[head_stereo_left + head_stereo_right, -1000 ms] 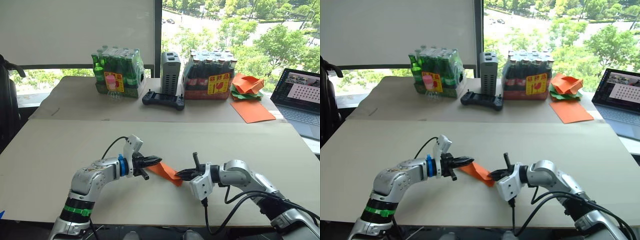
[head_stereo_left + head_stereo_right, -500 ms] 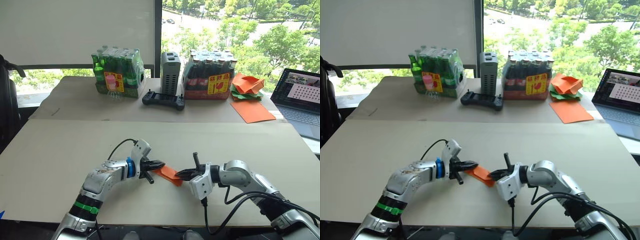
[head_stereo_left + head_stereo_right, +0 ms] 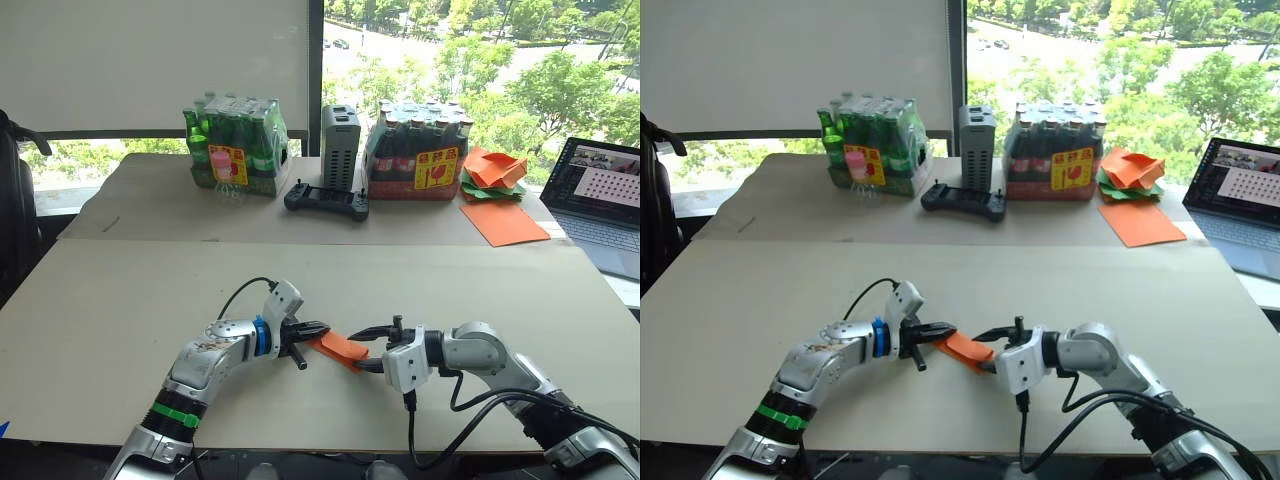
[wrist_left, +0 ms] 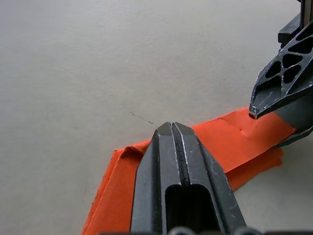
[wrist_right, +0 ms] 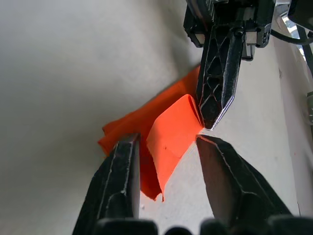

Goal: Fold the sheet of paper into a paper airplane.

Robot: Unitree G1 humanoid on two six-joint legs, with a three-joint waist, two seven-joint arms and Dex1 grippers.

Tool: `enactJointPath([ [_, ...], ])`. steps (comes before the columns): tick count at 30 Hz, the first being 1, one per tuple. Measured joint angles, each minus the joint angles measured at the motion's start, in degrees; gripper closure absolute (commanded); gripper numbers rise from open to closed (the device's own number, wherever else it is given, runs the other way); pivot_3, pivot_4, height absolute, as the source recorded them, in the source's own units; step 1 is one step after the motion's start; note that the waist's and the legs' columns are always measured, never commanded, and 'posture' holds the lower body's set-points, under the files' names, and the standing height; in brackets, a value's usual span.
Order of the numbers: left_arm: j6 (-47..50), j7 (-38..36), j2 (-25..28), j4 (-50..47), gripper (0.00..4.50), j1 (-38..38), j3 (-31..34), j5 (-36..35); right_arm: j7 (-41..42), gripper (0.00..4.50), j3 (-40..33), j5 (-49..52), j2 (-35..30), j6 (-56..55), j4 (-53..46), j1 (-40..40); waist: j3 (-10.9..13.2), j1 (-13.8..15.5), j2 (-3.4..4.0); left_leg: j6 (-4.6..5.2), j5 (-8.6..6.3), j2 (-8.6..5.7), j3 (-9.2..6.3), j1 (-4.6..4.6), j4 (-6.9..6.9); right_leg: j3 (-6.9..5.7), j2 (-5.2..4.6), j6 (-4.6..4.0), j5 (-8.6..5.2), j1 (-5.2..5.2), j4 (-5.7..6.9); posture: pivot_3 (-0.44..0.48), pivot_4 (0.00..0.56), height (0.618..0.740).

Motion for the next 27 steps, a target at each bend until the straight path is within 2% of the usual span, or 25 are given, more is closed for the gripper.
enactJointPath([
  [1, -0.02, -0.06, 0.01, 0.04, 4.5, 0.01, 0.04, 0.02, 1.01, 0.96, -0.23, 2.2, 0.27, 2.45, -1.19, 0.8, 0.0, -0.04, 0.0, 0.0, 0.0, 0.0, 0.0, 0.0, 0.0, 0.0, 0.0, 0.0, 0.0, 0.0, 0.0, 0.0, 0.15, 0.74],
  [5, -0.11, -0.09, -0.06, 0.05, 4.5, 0.0, 0.06, 0.23, 6.31, 0.96, -0.19, 13.44, 1.56, 19.9, -8.73, 5.09, 0.0, -0.06, 0.01, 0.0, 0.0, 0.0, 0.0, -0.01, 0.01, 0.0, 0.0, -0.01, 0.0, -0.01, 0.02, 0.0, 0.15, 0.74],
  [8, -0.11, -0.08, -0.07, 0.05, 4.5, 0.0, 0.1, 0.36, 7.1, 0.96, -1.42, 20.7, 3.08, 32.71, -13.88, 6.02, 0.0, -0.08, 0.01, 0.0, 0.0, 0.0, 0.0, -0.01, 0.02, 0.0, 0.01, 0.0, 0.0, -0.02, 0.04, 0.0, 0.15, 0.74],
  [11, -0.12, -0.13, -0.11, 0.05, 4.5, 0.01, 0.07, 0.37, 5.04, 1.74, -4.21, 25.66, 5.61, 41.78, -16.68, 5.87, 0.0, -0.06, 0.0, 0.0, 0.0, 0.01, 0.0, -0.02, 0.02, 0.0, 0.01, 0.04, -0.02, -0.03, 0.03, 0.0, 0.15, 0.74],
  [15, -0.16, -0.17, -0.11, 0.03, 4.5, 0.01, 0.03, 0.37, 0.93, 3.22, -7.63, 30.34, 8.84, 52.28, -18.42, 5.36, 0.0, -0.04, 0.01, 0.0, 0.0, 0.0, 0.0, -0.04, 0.01, 0.0, 0.01, 0.02, -0.01, -0.05, 0.02, 0.0, 0.15, 0.74],
  [18, -0.15, -0.17, -0.1, -0.02, 4.5, 0.04, 0.03, 0.38, -0.66, 4.19, -8.4, 30.41, 9.23, 54.68, -18.69, 5.29, 0.0, -0.04, 0.01, 0.0, 0.0, 0.0, 0.0, -0.04, 0.01, 0.0, 0.01, 0.07, -0.04, -0.06, 0.02, 0.0, 0.15, 0.74],
  [19, -0.15, -0.17, -0.1, -0.02, 4.5, 0.04, 0.03, 0.38, -0.74, 4.35, -8.4, 30.31, 9.23, 54.73, -18.69, 5.29, 0.0, -0.05, 0.01, 0.0, 0.0, 0.0, 0.0, -0.04, 0.01, 0.0, 0.01, 0.07, -0.04, -0.06, 0.02, 0.0, 0.15, 0.74],
  [27, -0.04, -0.18, -0.09, -0.18, 4.5, 0.05, -0.04, 0.4, -4.53, 4.35, -5.34, 20.83, 10.58, 51.97, -15.34, 6.76, 0.0, -0.06, 0.01, 0.0, 0.0, 0.0, 0.0, -0.05, 0.01, 0.0, 0.01, 0.34, -0.2, -0.08, 0.03, 0.0, 0.15, 0.74],
])
